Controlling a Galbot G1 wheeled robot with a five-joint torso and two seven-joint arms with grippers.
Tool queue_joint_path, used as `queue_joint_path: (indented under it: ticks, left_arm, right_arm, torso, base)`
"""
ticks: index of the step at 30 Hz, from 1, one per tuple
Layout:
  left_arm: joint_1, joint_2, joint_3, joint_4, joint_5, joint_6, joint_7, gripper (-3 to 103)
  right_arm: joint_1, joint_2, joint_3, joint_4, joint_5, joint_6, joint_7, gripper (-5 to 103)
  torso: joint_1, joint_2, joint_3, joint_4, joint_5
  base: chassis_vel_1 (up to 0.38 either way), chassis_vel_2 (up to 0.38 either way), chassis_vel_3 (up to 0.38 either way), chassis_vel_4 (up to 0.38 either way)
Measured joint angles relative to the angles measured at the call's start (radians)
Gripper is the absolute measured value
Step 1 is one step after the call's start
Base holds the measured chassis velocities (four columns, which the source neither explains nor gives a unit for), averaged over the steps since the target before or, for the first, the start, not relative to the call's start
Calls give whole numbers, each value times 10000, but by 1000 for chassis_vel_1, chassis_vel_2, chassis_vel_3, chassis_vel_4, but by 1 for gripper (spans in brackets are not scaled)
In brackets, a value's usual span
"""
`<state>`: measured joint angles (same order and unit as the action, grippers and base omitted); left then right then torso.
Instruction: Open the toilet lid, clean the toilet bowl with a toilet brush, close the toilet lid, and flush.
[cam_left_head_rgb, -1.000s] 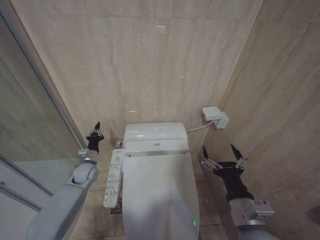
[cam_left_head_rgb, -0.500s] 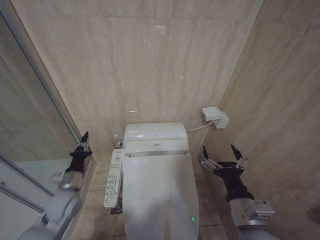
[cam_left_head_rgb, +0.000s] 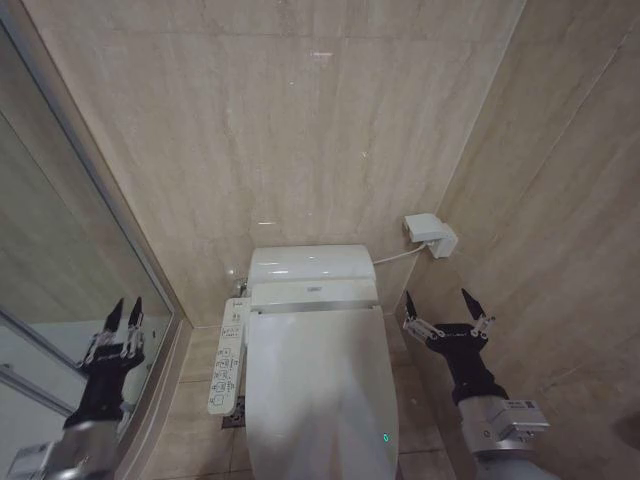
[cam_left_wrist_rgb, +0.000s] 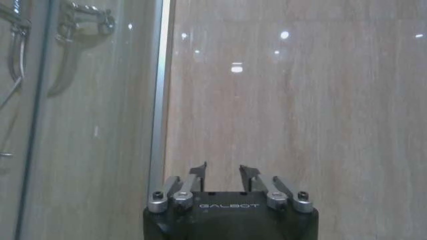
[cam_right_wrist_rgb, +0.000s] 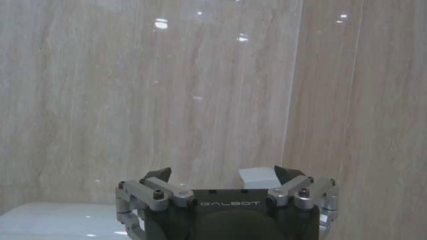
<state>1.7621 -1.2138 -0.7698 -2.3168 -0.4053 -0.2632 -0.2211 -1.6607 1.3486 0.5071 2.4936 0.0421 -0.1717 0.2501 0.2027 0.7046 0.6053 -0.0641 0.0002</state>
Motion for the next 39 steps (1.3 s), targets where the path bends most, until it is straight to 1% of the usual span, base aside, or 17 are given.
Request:
queue_joint_path:
  ticks: [6,7,14,15,20,21,29,36,39]
  left_arm:
    - [509,-374,-189,-863,245,37,68,34]
    - [578,-407,-236,-973,325,51,68,61]
    - [1003,-585,-322,-1471,837,139,26,61]
    - [1048,-608,-318,-1521,905,145,26,89]
    - [1267,-716,-289,-1855,1068,158,44,89]
    - [1306,-730,-292,-1876,1068,169,41,100]
    - [1515,-883,-223,-1886,1136,180,-5,100]
    - [1563,-894,-33,-1875,1525,109,29,100]
    - [1575,-891,-15,-1870,1559,109,21,100]
  right_arm:
    - [0,0,1,0,-1,0,0,100]
    - [0,0,1,0,0,0,0,100]
    - [0,0,0,0,0,0,0,100]
    - [0,0,0,0,0,0,0,100]
    - [0,0,1,0,0,0,0,100]
    - [0,0,1,0,0,0,1,100]
    - [0,0,0,0,0,0,0,100]
    - [0,0,0,0,0,0,0,100]
    - [0,0,1,0,0,0,0,100]
  torso:
    - [2,0,1,-2,0]
    - [2,0,1,-1,0]
    - [2,-1,1,0,0]
    - [2,0,1,0,-1]
    - [2,-1,1,-1,0]
    - [2,0,1,0,-1]
    - [2,-1,2,1,-1]
    - [2,-1,1,0,-2]
    - [2,-1,1,0,-1]
  base:
    - [0,0,0,0]
    - [0,0,0,0]
    - [0,0,0,0]
    - [0,0,0,0]
    - [0,0,0,0]
    - [0,0,0,0]
    - [0,0,0,0]
    - [0,0,0,0]
    - [0,0,0,0]
